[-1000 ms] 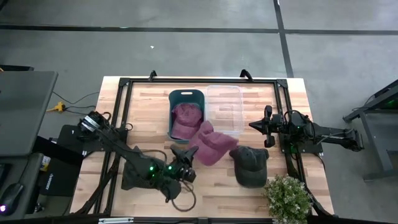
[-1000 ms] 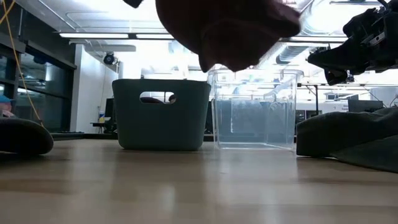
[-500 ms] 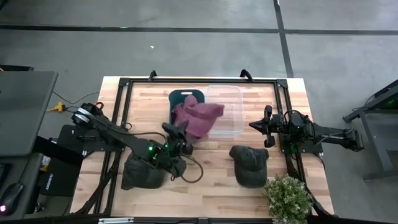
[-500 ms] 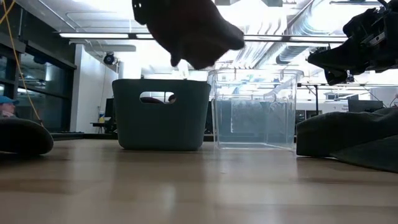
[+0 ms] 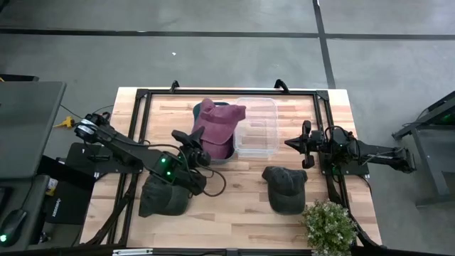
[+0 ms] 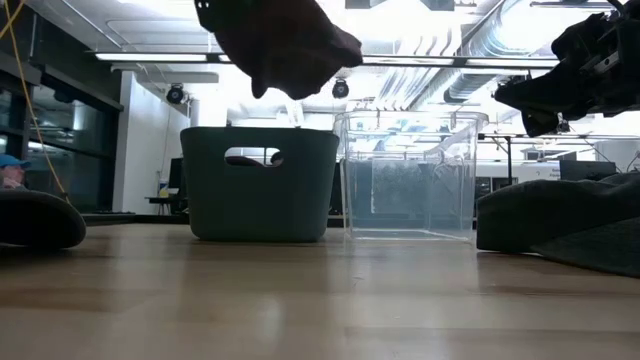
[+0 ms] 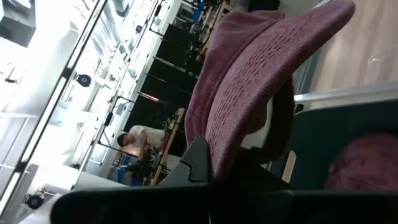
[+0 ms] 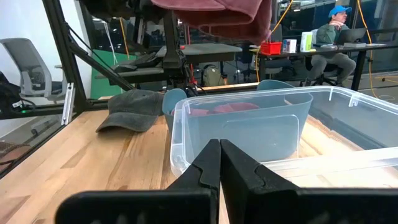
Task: Pick & Place hat
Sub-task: Put the red cap into the blue bin
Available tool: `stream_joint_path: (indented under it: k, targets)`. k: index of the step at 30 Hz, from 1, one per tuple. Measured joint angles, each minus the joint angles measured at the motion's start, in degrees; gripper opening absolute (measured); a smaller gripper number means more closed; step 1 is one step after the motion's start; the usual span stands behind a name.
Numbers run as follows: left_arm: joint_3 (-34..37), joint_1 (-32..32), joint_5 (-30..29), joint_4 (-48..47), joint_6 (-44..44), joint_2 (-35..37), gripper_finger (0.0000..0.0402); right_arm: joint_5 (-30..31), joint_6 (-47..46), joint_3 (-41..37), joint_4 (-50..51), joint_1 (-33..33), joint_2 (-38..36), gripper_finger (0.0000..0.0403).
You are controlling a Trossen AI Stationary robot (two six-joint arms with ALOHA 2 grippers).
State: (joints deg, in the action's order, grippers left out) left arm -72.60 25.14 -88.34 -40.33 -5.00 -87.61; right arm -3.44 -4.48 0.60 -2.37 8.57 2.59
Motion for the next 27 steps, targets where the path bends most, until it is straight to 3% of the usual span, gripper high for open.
stream_joint_path:
  k: [9, 17, 27]
  targets:
    - [0.0, -1.1, 3.2, -7.1, 6.8, 1.3, 0.0, 0.0, 0.0, 0.0, 0.0, 0.0, 0.0, 0.0]
    - [0.0, -3.2, 12.8, -13.1, 13.2, 1.4, 0.0, 0.0, 0.0, 0.0, 0.0, 0.0, 0.0, 0.0]
    - [0.0, -6.9, 21.9, -25.6, 27.7, 1.4, 0.0, 0.0, 0.0, 0.0, 0.0, 0.0, 0.0, 0.0]
